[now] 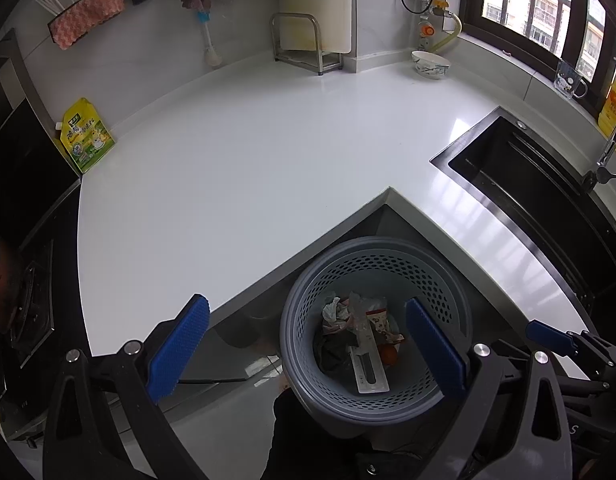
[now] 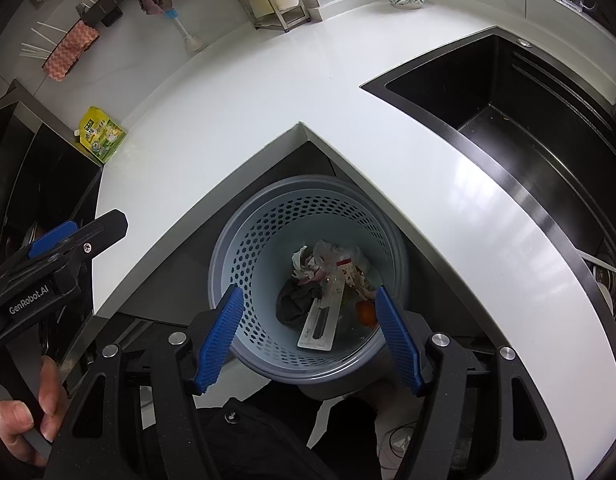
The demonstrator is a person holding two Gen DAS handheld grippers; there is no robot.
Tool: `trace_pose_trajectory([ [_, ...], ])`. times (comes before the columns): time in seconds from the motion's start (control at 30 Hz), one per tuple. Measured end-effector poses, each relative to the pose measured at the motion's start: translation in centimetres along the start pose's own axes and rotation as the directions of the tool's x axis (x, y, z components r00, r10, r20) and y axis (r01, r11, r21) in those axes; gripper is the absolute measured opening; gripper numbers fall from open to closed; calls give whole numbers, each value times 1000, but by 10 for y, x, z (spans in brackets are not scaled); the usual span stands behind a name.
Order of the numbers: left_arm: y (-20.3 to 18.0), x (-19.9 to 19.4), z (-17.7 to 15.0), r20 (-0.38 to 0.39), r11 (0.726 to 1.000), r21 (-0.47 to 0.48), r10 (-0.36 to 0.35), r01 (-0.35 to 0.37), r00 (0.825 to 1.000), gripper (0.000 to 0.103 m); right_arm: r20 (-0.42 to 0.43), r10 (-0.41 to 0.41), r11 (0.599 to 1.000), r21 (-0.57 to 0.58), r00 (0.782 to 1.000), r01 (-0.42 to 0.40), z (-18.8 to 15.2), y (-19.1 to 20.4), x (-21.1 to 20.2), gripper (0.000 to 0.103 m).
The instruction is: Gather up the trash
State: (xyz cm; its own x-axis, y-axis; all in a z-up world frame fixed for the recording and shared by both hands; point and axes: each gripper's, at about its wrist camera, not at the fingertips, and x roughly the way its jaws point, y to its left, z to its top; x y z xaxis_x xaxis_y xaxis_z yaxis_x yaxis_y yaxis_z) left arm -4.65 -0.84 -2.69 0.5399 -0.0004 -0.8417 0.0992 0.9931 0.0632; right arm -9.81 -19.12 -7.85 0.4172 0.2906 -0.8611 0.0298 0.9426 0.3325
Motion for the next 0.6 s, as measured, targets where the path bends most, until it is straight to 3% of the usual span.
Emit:
trace_pose_trajectory([
  [0.6, 3, 2, -1, -14, 1000, -19, 3, -3, 1000, 97, 2, 1, 1000, 2, 1000, -1, 0, 0, 1, 66],
])
